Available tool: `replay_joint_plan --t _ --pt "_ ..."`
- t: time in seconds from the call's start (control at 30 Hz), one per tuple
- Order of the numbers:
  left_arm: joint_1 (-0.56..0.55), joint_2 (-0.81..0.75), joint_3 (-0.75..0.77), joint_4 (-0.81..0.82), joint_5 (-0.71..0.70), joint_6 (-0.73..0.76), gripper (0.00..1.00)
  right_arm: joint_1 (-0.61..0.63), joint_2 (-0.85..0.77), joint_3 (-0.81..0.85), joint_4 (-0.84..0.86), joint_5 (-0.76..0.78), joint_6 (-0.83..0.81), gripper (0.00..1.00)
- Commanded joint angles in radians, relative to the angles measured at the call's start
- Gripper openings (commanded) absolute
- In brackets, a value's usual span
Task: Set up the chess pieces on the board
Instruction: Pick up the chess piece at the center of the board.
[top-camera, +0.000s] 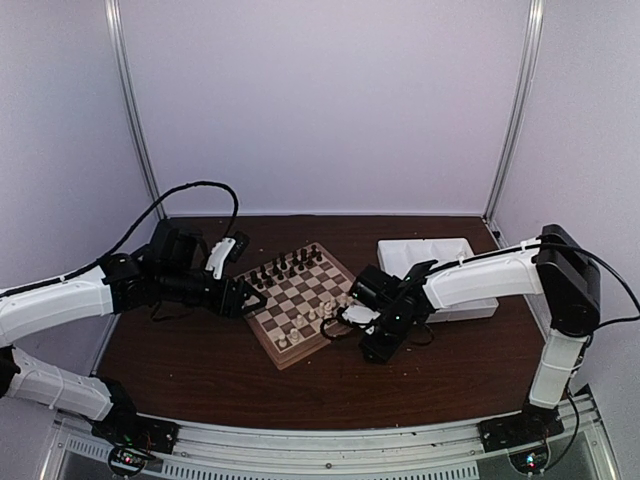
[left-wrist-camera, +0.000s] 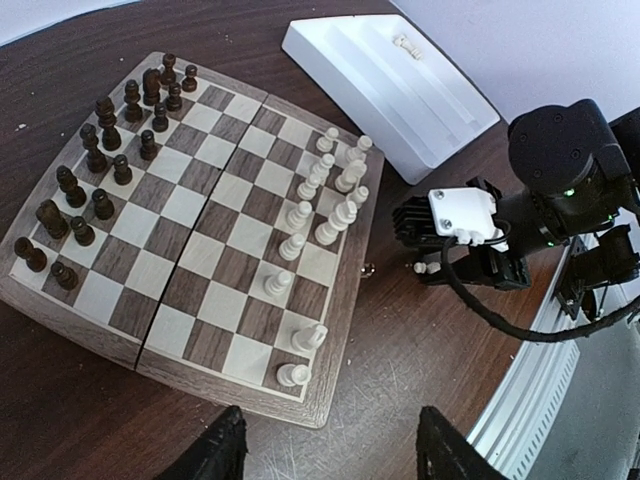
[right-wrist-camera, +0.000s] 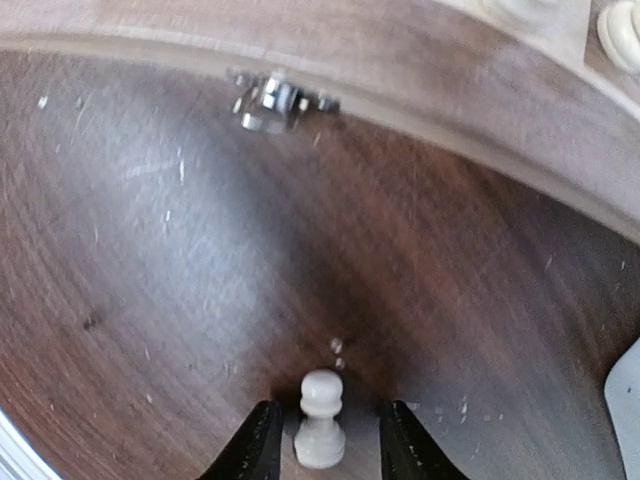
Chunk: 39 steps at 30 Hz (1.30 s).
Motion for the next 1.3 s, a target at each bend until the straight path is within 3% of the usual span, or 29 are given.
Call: replay_joint_plan --t 0.0,1.07,1.27 --pt "-0.004 0.001 0.015 0.039 0.016 0.008 0.59 0.001 -0.079 -0.047 0.027 -0.013 -0.006 0.37" --pt "-0.004 -0.008 0.007 0.036 0.018 0.013 0.59 0.004 -0.042 -0.071 0.080 -0.026 0.015 0.28" --pt "-0.004 -0.012 0.005 0.032 0.016 0.016 0.59 0.004 -0.038 -0.068 0.082 -0.030 0.013 0.20"
